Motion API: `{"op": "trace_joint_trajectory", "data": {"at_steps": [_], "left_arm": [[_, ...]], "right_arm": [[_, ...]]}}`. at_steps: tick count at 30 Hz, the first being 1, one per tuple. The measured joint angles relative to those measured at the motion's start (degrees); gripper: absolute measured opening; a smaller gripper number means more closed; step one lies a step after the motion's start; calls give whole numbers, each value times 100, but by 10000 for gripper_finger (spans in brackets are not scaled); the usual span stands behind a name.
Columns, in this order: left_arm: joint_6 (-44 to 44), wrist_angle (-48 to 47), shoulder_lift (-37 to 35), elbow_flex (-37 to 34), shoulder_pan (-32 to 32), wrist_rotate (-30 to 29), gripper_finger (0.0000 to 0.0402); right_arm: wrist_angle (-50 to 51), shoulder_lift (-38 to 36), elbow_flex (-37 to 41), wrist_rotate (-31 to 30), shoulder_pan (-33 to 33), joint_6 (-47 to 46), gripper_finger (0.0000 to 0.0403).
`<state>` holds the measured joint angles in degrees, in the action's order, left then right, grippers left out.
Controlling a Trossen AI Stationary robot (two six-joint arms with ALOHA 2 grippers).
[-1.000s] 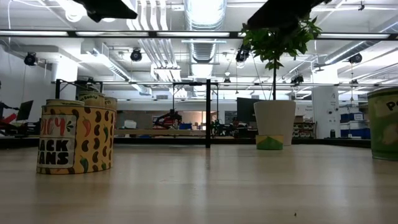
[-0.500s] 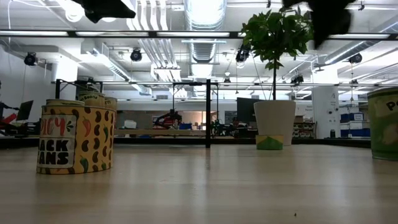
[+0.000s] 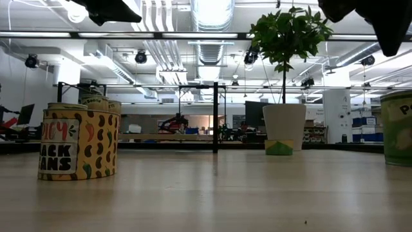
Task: Pick and place cans onto a shelf
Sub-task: Put the green pears can on the shelf
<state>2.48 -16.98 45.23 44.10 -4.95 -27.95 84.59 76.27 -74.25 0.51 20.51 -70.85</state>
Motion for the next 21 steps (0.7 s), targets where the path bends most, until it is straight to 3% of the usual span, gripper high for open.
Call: {"op": "trace_joint_trajectory", "data": {"at_steps": [4, 13, 21], "left_arm": [[0, -1, -8, 0, 0, 0, 0], [0, -17, -8, 0, 0, 1, 0], [-2, -18, 1, 0, 0, 1, 0]], "right_arm": [[-4, 5, 56, -8, 1, -161, 91], [-168, 35, 608, -53, 212, -442, 259], [-856, 26, 1220, -2, 412, -612, 359]]}}
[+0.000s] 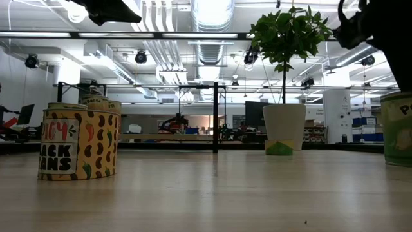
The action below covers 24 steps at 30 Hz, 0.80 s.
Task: Pick and place cans onto a shelf
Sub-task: Put the green pears can on the shelf
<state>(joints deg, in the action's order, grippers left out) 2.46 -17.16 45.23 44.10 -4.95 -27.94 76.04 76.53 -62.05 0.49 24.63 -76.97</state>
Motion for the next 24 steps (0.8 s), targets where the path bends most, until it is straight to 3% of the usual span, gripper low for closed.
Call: {"op": "trace_joint_trajectory", "data": {"at_steps": [17, 24], "left_arm": [[-20, -1, 42, 0, 0, 0, 0], [-20, 1, 44, 0, 0, 0, 0]], "right_arm": [[-812, -4, 746, 13, 25, 187, 369], [-1061, -5, 868, -54, 25, 270, 328]]}}
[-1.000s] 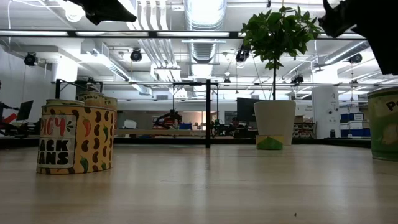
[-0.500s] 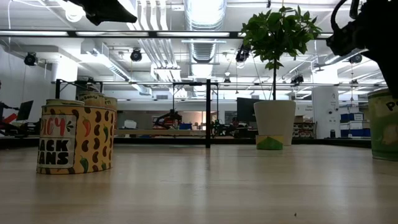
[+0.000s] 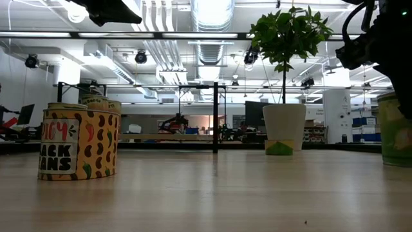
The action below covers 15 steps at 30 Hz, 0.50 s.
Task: Pick and place cans onto a shelf
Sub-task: Put the green pears can on the shelf
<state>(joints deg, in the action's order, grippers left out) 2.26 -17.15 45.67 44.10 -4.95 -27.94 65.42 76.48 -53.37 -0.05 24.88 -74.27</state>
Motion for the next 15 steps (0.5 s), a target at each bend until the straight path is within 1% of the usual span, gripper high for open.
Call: {"op": "trace_joint_trajectory", "data": {"at_steps": [3, 5, 10, 12, 15], "left_arm": [[0, 0, 0, 0, 0, 0, 0], [3, 5, 0, 0, 0, 0, 0], [17, 70, -8, 0, 0, 0, 0], [29, 81, -29, 0, 0, 1, 0], [152, 149, -68, 0, 0, 0, 0]], "right_arm": [[-19, -4, -24, -7, 0, 69, 305], [-21, -4, -56, -10, 0, 121, 299], [-21, -4, -301, -156, 0, 414, 307], [-10, -4, -473, -167, -2, 541, 307], [-2, -2, -813, -375, -15, 639, 307]]}}
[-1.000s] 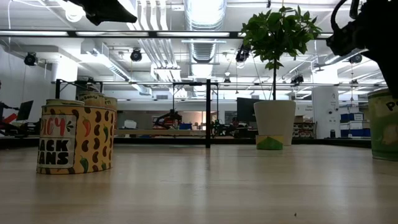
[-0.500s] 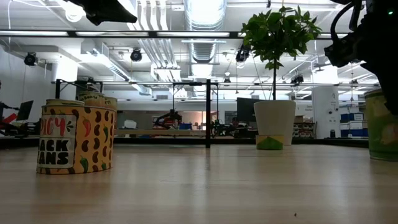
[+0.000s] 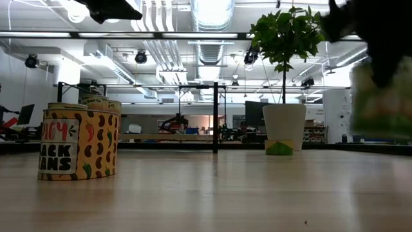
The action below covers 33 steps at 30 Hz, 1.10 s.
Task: Pick and place cans onto a shelf
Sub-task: Put the green pears can on the shelf
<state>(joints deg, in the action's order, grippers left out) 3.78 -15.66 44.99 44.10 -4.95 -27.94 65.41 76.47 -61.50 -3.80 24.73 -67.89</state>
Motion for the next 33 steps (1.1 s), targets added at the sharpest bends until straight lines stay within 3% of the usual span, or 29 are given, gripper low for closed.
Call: {"op": "trace_joint_trajectory", "data": {"at_steps": [5, 10, 27, 33], "left_arm": [[293, 157, -105, 0, 0, 1, 0], [469, 271, -286, 0, 0, 4, 0], [723, 353, -1110, -169, 0, 2, 0], [823, 691, -1520, -380, 0, 2, 0]], "right_arm": [[-15, 119, -685, -420, -181, 300, 306], [-13, 575, -1542, -694, -561, 1357, 306], [-171, 3056, -5271, -839, -2212, 5658, 306], [-351, 4063, -6552, -826, -2867, 6755, 306]]}}
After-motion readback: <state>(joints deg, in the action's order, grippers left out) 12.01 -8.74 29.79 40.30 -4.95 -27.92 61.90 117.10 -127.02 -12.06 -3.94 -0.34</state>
